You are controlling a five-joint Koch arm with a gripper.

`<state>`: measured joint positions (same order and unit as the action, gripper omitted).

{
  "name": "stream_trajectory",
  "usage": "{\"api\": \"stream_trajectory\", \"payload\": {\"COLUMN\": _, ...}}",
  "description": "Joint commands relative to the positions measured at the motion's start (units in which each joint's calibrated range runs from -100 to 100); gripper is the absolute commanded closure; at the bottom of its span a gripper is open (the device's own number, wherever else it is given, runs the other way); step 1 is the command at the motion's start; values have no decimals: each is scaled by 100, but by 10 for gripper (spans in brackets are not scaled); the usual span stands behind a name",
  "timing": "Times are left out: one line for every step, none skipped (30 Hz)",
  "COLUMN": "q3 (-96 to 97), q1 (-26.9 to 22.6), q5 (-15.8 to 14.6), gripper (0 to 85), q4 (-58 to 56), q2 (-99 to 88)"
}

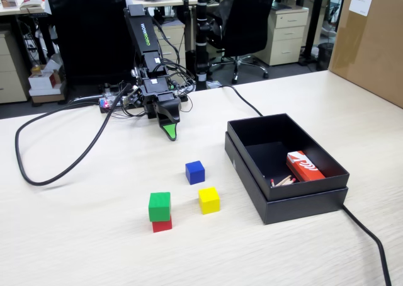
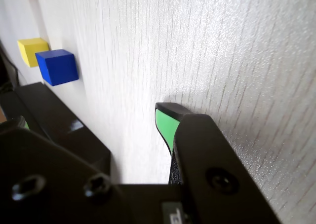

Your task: Put the green cube on top of the red cube

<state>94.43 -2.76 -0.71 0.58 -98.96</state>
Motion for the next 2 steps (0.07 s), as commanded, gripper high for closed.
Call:
{"api": "stream_trajectory", "payload": {"q3": 149, "q1": 0, "q5": 0, "gripper": 355, "q4": -114, "q2": 23}}
{"api": "stream_trajectory", "payload": {"q3": 149, "q1": 0, "q5": 0, "gripper": 355, "q4": -114, "q2": 23}}
